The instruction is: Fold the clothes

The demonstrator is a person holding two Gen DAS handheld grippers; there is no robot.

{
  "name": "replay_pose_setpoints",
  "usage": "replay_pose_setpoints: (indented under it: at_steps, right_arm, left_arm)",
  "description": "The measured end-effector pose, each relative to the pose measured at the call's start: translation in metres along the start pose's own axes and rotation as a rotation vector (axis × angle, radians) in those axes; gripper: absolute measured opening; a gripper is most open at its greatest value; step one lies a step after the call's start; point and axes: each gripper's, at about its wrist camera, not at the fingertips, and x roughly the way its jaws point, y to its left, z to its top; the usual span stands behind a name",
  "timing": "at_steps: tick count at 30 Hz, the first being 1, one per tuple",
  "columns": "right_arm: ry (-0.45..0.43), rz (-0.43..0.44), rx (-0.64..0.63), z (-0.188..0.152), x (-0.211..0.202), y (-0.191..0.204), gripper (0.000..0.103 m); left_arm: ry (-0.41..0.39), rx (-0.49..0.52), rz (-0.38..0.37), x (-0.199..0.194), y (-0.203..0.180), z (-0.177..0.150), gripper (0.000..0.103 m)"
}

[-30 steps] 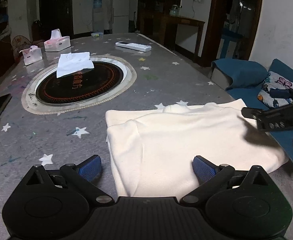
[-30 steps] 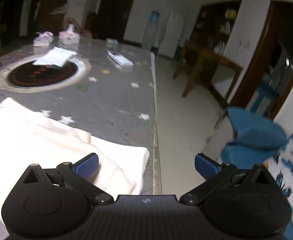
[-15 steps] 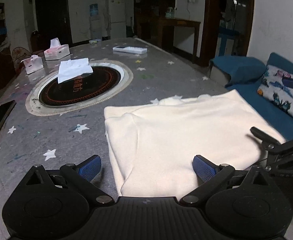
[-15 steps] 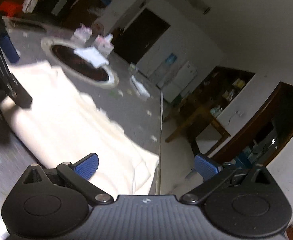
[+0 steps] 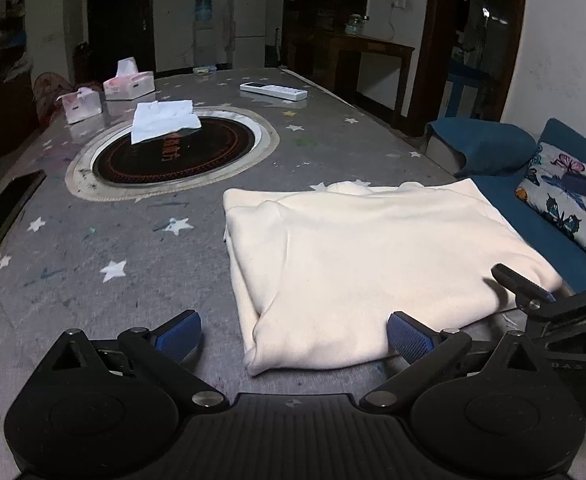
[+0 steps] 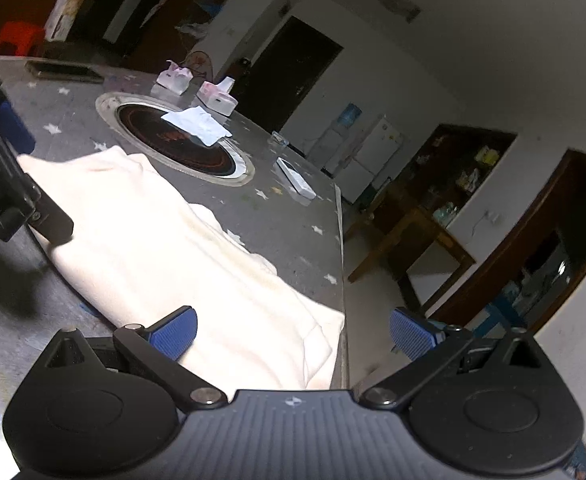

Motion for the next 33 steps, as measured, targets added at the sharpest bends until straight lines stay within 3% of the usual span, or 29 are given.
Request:
replay_pose_setpoints:
  at_steps: [8,23,33]
  right_arm:
    - [0.044,0.062,0.093,-0.011,-0.022,-0.007,0.103]
    - [0.140,0.247,0.390,-0.025,-0.048,-0.018,0.103]
    - [0.167,0.299,0.497,-0.033,-0.061,-0.016,0.103]
  left_arm:
    - [-0.013,-0.009,0.010,-0.018,0.001,-0.008,0.103]
    - [-0.030,-0.027,0.004,-0.051,-0.001,-0.030,0.103]
    - [-0.022,-0.049,-0.004,-0.063,-0.005,-0.044,0.103]
